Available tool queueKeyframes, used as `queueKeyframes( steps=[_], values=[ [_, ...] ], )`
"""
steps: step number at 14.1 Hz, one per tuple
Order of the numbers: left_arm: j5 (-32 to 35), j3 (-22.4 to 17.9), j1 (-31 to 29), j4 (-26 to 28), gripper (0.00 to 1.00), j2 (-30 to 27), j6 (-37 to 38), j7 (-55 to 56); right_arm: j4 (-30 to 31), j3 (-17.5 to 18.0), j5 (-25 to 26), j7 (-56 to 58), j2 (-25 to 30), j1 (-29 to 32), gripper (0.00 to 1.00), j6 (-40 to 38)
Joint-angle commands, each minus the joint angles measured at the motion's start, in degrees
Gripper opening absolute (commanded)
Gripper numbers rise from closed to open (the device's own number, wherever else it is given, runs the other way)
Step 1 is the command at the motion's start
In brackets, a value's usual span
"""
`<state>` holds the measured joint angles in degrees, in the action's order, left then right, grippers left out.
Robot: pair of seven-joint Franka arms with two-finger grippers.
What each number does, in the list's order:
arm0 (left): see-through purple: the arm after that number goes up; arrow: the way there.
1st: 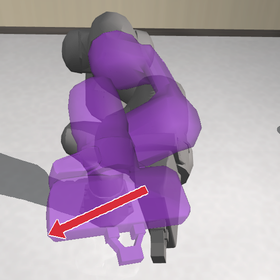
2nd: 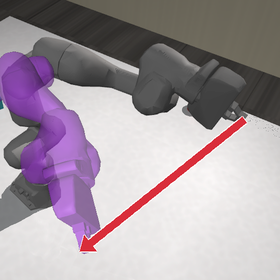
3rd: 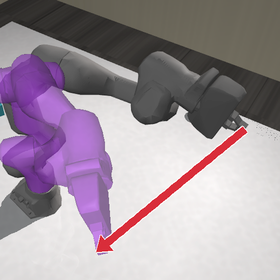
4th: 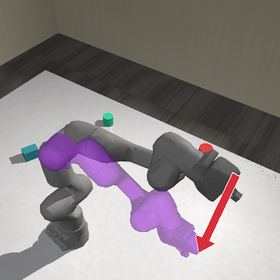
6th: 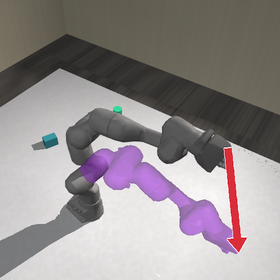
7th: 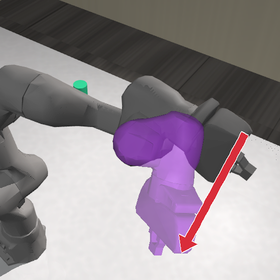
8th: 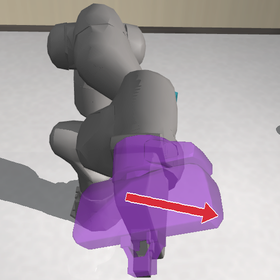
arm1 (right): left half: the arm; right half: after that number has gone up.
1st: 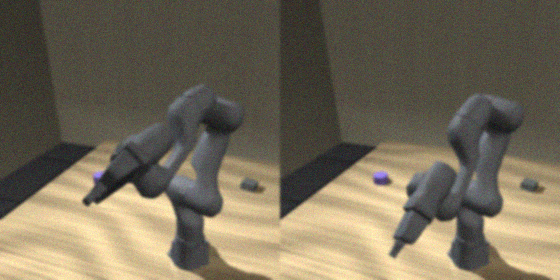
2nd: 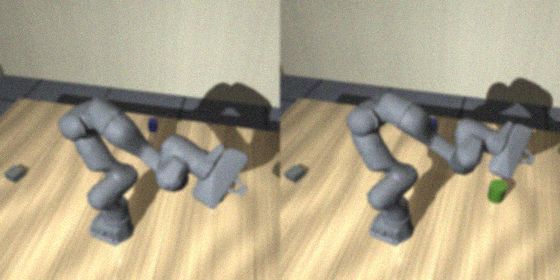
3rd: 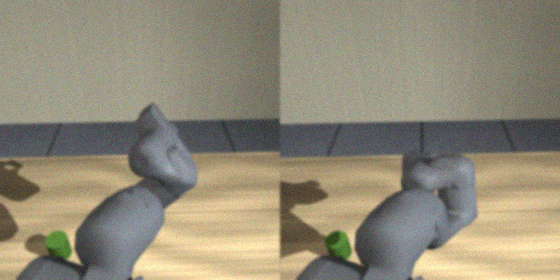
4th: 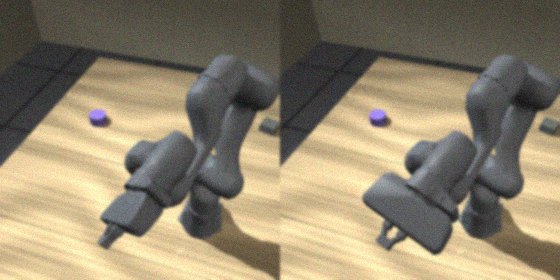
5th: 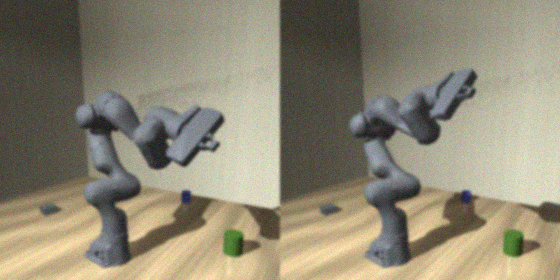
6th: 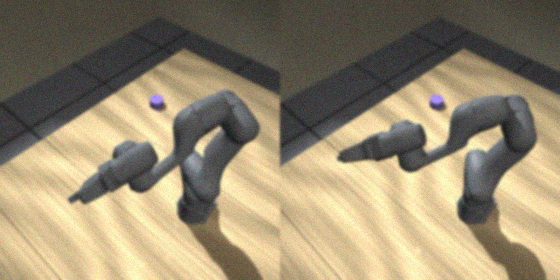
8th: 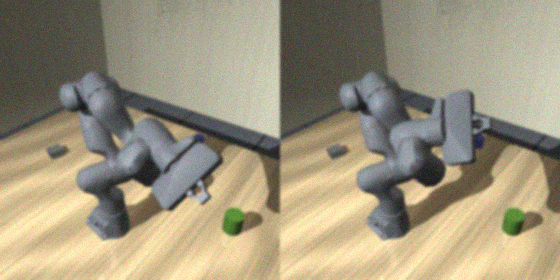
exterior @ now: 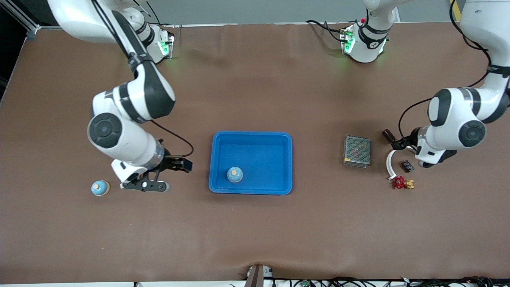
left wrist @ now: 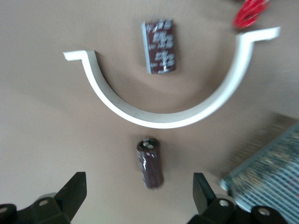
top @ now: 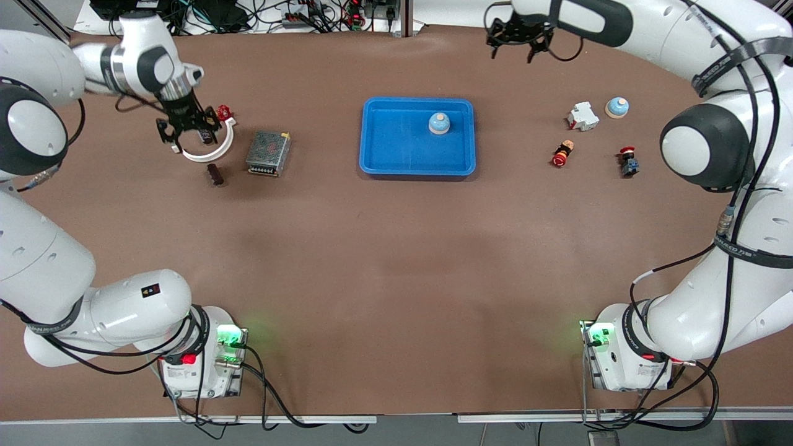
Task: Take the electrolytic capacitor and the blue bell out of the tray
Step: 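Release the capacitor with the left gripper while the right gripper reaches the tray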
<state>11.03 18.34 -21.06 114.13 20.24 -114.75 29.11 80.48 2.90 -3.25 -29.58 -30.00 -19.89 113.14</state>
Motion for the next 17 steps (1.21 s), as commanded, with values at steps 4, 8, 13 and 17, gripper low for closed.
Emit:
queueKeyframes(
  steps=[4,8,13,17],
  values=[
    [1.19,3.45,0.06,-12.51,1.00,-0.20,12.88,-0.19,-0.24,-0.53,-0.35,-15.92,-6.54,-7.69,1.00,9.63],
    [1.19,5.65,-0.03,-18.76,1.00,-0.90,17.71,-0.29,-0.33,-0.61,0.09,-17.71,-10.77,-10.17,1.00,15.08],
    [0.75,6.71,-0.29,-22.02,1.00,-3.97,18.78,-0.64,-0.50,-0.61,0.61,-17.53,-15.34,-12.00,1.00,19.13],
    [0.49,7.58,-0.21,-26.92,1.00,-5.21,21.48,-1.95,-0.85,-0.70,0.70,-17.09,-17.72,-12.98,1.00,20.46]
  ],
)
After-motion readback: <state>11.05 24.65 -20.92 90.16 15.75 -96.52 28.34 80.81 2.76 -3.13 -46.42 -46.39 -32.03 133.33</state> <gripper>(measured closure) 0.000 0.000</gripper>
